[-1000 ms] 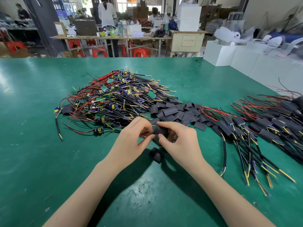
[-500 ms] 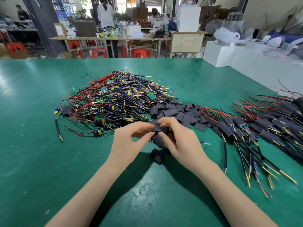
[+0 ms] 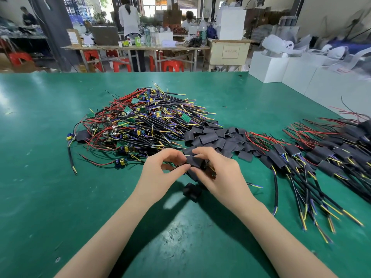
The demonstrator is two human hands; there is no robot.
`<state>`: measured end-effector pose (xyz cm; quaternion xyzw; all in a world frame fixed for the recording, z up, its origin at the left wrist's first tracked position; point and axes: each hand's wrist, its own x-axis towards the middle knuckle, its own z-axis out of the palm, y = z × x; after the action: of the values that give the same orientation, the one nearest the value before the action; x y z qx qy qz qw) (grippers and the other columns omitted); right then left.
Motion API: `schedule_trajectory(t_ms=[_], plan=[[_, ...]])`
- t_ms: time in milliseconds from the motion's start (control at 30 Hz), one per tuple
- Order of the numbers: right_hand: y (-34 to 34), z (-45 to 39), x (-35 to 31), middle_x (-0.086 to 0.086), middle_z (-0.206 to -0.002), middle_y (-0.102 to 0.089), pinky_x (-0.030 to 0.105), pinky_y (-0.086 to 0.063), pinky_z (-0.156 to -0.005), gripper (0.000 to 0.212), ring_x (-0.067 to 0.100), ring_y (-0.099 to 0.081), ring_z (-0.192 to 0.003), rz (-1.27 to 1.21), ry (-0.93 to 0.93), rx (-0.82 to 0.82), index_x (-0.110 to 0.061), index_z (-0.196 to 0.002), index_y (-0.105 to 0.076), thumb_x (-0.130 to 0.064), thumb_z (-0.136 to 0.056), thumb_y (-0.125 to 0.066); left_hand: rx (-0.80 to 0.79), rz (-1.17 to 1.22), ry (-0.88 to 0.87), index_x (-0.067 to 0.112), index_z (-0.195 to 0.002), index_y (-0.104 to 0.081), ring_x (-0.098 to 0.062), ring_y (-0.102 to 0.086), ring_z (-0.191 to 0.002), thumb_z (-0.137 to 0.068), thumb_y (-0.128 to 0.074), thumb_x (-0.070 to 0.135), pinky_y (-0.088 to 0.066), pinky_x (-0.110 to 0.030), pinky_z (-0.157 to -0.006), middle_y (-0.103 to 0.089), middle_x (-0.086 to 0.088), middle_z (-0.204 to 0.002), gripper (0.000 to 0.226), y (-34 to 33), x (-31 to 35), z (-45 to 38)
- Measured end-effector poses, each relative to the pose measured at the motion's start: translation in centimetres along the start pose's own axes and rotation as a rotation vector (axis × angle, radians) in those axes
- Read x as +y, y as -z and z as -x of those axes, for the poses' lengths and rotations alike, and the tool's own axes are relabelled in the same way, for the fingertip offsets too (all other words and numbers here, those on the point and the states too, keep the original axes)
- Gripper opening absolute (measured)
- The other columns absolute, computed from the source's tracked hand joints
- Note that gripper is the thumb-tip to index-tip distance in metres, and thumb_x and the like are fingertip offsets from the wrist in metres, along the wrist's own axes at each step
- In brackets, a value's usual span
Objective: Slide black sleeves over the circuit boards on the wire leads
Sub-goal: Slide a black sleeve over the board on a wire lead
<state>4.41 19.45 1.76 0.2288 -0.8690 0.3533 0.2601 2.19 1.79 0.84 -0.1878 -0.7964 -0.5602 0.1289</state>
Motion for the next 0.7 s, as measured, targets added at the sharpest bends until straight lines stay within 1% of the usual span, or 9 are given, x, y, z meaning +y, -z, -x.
schedule_trajectory(t_ms=[133, 267, 333, 400, 500, 600, 700], plan=[[-0.1, 0.1, 0.1, -0.012, -0.102, -0.069, 0.022, -0.049, -0.078, 0.034, 0.011, -0.067, -0.089, -0.024, 0.019, 0.001, -0.019, -0.115, -0.058, -0.024, -0.084, -0.072, -0.058, -0.022, -0.020, 0.020, -0.086, -0.065, -0.003, -0.062, -0.079, -0.082, -0.074, 0.006, -0.052, -0.025, -0.075, -0.066, 0.015, -0.084, 0.018, 0.4, -0.3, -0.2], [-0.2, 0.1, 0.3, -0.009, -0.100, -0.071, 0.020, -0.049, -0.078, 0.033, 0.007, -0.066, -0.090, -0.029, 0.014, -0.019, -0.018, -0.115, -0.061, -0.025, -0.085, -0.071, -0.125, -0.065, -0.056, 0.020, -0.091, -0.062, -0.010, -0.061, -0.086, -0.086, -0.070, 0.007, -0.051, -0.035, -0.080, -0.063, 0.012, -0.088, 0.016, 0.9, -0.3, -0.2], [-0.2, 0.1, 0.3, -0.007, -0.094, -0.071, 0.020, -0.048, -0.073, 0.030, 0.009, -0.065, -0.081, 0.002, 0.029, -0.025, -0.017, -0.112, -0.063, -0.024, -0.085, -0.072, -0.145, -0.087, -0.080, 0.019, -0.092, -0.059, -0.014, -0.061, -0.088, -0.087, -0.069, 0.006, -0.051, -0.039, -0.082, -0.062, 0.007, -0.090, 0.016, 0.9, -0.2, -0.1], [-0.2, 0.1, 0.3, -0.007, -0.091, -0.070, 0.023, -0.048, -0.069, 0.028, 0.010, -0.062, -0.074, 0.016, 0.034, -0.029, -0.017, -0.110, -0.064, -0.024, -0.084, -0.072, -0.161, -0.097, -0.084, 0.018, -0.091, -0.058, -0.014, -0.060, -0.087, -0.087, -0.068, 0.006, -0.050, -0.039, -0.083, -0.062, 0.004, -0.090, 0.015, 1.0, -0.1, -0.1], [-0.2, 0.2, 0.4, -0.006, -0.092, -0.070, 0.026, -0.050, -0.070, 0.028, 0.009, -0.061, -0.074, 0.016, 0.036, -0.031, -0.017, -0.111, -0.064, -0.024, -0.085, -0.072, -0.177, -0.096, -0.079, 0.014, -0.090, -0.060, -0.011, -0.059, -0.084, -0.087, -0.068, 0.005, -0.051, -0.037, -0.080, -0.062, 0.004, -0.088, 0.013, 1.1, 0.0, -0.2], [-0.2, 0.1, 0.4, -0.006, -0.093, -0.070, 0.026, -0.049, -0.071, 0.028, 0.005, -0.058, -0.072, 0.020, 0.034, -0.040, -0.016, -0.111, -0.065, -0.024, -0.085, -0.072, -0.181, -0.117, -0.121, 0.013, -0.086, -0.060, -0.008, -0.057, -0.079, -0.087, -0.069, 0.005, -0.050, -0.029, -0.075, -0.060, 0.006, -0.084, 0.012, 1.4, 0.0, -0.2], [0.0, 0.0, 0.5, -0.006, -0.097, -0.071, 0.026, -0.051, -0.075, 0.029, 0.008, -0.065, -0.081, -0.014, 0.014, -0.053, -0.015, -0.111, -0.066, -0.024, -0.084, -0.073, -0.200, -0.138, -0.145, 0.014, -0.086, -0.059, -0.008, -0.058, -0.078, -0.088, -0.068, 0.007, -0.050, -0.027, -0.074, -0.059, 0.006, -0.084, 0.012, 1.4, 0.0, 0.0]])
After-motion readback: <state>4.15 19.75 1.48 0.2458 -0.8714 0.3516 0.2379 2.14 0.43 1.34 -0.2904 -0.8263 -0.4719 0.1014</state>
